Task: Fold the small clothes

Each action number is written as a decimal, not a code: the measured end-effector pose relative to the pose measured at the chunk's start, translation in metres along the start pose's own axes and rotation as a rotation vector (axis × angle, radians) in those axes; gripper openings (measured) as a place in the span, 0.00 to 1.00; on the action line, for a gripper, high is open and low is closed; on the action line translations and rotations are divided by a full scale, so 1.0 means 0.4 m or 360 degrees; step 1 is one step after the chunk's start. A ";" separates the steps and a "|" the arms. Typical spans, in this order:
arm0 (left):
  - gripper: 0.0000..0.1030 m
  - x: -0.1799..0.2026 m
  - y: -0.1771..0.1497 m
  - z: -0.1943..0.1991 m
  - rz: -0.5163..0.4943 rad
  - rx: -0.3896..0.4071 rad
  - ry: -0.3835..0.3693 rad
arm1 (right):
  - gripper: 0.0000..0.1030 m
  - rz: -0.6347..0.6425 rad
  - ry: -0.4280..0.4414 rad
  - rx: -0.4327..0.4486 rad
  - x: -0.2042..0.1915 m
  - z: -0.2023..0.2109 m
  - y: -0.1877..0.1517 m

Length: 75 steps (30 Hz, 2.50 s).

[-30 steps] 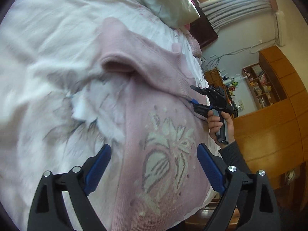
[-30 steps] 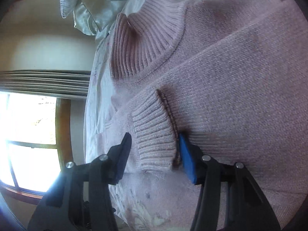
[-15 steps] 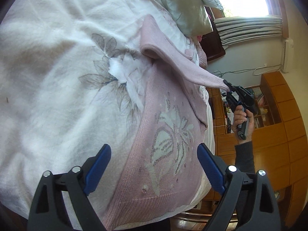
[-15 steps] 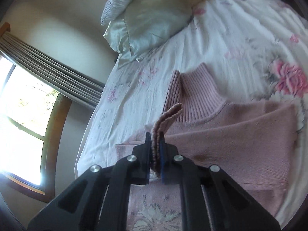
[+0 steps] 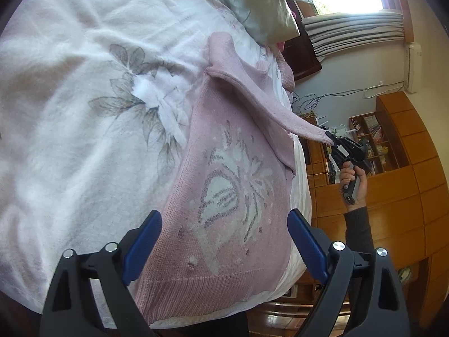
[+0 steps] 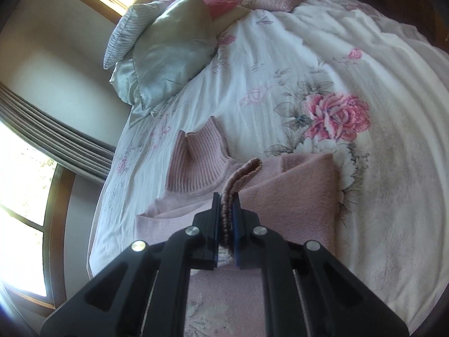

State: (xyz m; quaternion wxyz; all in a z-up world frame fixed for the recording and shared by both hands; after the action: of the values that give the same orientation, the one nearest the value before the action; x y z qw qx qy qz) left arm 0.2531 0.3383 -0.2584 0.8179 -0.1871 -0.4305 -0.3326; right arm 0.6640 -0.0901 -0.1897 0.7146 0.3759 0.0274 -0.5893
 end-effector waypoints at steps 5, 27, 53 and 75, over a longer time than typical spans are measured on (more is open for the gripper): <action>0.88 0.002 -0.005 -0.014 -0.0011 -0.0020 0.0014 | 0.06 -0.0085 -0.0034 -0.0045 0.093 -0.036 -0.055; 0.89 0.176 0.084 -0.082 -0.0263 -0.0052 0.0004 | 0.24 -0.0235 0.0084 -0.0159 0.205 -0.078 -0.184; 0.93 0.359 0.397 -0.412 -0.0286 -0.0261 -0.0056 | 0.21 -0.0019 0.0034 -0.0175 0.159 -0.087 -0.185; 0.95 0.677 0.748 -0.903 -0.0530 -0.0270 0.0377 | 0.30 0.0245 0.0080 -0.0159 -0.040 -0.525 0.291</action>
State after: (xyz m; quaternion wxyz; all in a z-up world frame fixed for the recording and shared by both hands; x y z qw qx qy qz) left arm 0.7841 0.2330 -0.2419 0.7778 -0.1413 -0.3268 -0.5179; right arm 0.8442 0.0452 -0.2735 0.7748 0.3555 0.0457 -0.5208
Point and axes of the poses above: each gripper's, at about its wrist camera, not at the fingertips, and z roughly against the way its jaws point, x to its right, y to its top, the point moved 3 cm from there along -z, roughly the way its jaws point, and after that the axes turned 15 degrees about z, right-handed, at the moved point
